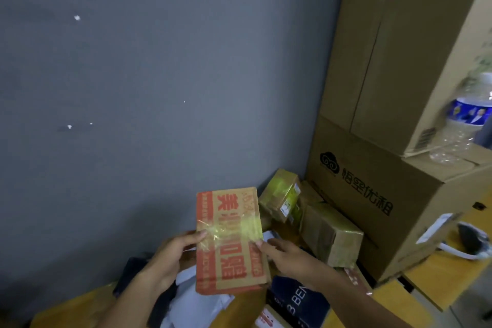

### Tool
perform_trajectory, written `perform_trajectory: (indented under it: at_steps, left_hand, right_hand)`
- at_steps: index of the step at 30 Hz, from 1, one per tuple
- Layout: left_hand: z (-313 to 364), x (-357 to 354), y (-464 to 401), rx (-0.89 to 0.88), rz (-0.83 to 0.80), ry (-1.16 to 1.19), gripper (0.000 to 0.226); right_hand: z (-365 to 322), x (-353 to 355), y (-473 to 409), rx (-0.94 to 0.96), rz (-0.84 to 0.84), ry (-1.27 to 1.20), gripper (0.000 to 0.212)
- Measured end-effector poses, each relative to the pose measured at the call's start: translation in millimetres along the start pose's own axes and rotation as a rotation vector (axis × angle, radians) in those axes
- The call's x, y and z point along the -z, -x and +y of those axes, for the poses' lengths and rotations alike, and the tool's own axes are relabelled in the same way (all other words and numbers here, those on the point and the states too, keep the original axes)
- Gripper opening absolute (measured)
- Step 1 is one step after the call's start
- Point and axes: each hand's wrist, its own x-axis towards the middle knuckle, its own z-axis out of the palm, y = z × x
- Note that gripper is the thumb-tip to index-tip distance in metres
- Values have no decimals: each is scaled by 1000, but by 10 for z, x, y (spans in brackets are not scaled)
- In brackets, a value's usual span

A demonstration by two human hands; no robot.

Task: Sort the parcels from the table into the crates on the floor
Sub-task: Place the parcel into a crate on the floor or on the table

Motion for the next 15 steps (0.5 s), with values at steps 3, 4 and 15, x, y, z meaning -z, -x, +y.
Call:
perform_trajectory:
  at_steps: [3,4,15]
  left_hand:
    - [-15,5,33,8,27,125,39]
    - [-20,10,42,13,34,155,40]
    - [52,-276,42,-149,129,-52,93]
  right_hand:
    - [-139,-102,128,53,-34,-194,56]
    - [-179,-128,149,79,-43,-250,46]
    - [-508,-517,247,347,434,-63,56]
